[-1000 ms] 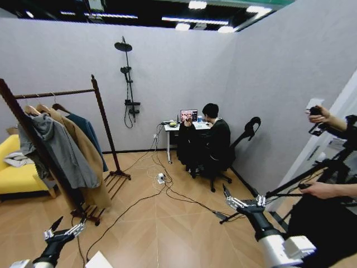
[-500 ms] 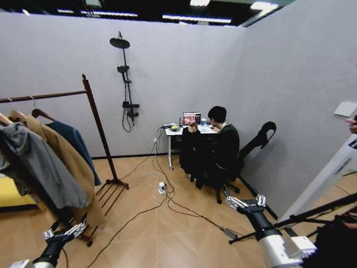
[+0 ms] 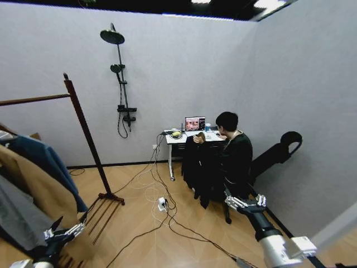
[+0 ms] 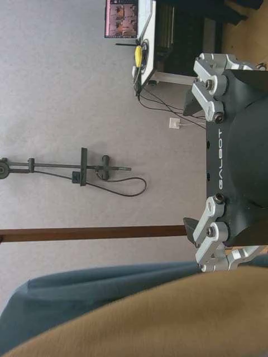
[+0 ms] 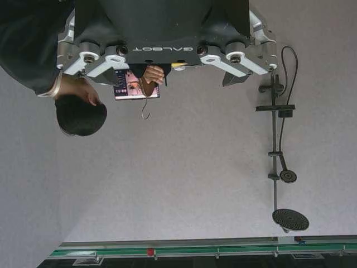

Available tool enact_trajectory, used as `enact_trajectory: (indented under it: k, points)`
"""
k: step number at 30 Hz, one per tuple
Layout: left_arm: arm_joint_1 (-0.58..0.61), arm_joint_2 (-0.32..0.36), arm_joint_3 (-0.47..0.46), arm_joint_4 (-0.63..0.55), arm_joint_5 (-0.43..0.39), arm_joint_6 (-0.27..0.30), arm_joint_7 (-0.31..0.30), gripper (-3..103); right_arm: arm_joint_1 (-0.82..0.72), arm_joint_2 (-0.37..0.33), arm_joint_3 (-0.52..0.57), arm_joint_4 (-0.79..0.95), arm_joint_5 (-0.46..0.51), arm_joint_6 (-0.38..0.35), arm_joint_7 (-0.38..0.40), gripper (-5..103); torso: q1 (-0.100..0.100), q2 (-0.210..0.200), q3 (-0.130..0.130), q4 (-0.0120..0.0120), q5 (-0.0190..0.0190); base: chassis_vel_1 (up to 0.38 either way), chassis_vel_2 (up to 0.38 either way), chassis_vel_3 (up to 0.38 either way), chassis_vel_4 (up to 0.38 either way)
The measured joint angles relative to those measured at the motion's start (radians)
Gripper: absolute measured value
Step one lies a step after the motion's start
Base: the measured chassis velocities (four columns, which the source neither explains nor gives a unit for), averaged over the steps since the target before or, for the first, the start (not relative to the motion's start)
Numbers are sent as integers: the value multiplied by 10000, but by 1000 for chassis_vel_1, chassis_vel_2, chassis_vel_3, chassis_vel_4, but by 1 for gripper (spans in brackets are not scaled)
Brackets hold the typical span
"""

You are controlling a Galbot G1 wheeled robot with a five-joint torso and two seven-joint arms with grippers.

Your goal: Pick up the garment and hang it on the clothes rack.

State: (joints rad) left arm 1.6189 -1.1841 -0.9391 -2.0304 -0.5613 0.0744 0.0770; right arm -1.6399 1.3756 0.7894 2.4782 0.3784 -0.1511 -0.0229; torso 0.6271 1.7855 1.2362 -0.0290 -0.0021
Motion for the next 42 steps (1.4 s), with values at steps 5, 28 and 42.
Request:
enact_trajectory:
  k: [5,28,42]
  points:
    - [1,0,-1,-2,0,0,-1,100,43,4,-1,-52,1,4,1,100,0,0,0,4,17,-350,368,342,-358]
    - [3,0,-3,0,0,0,-3,100,475,-168,174,80,-175,-230,743,100,-1,-2,1,7,15,-245,264,236,-247]
    - [0,0,-1,0,0,0,-1,100,1697,-819,534,-1091,1042,-542,658,100,4,-2,2,4,21,19,-25,-12,18]
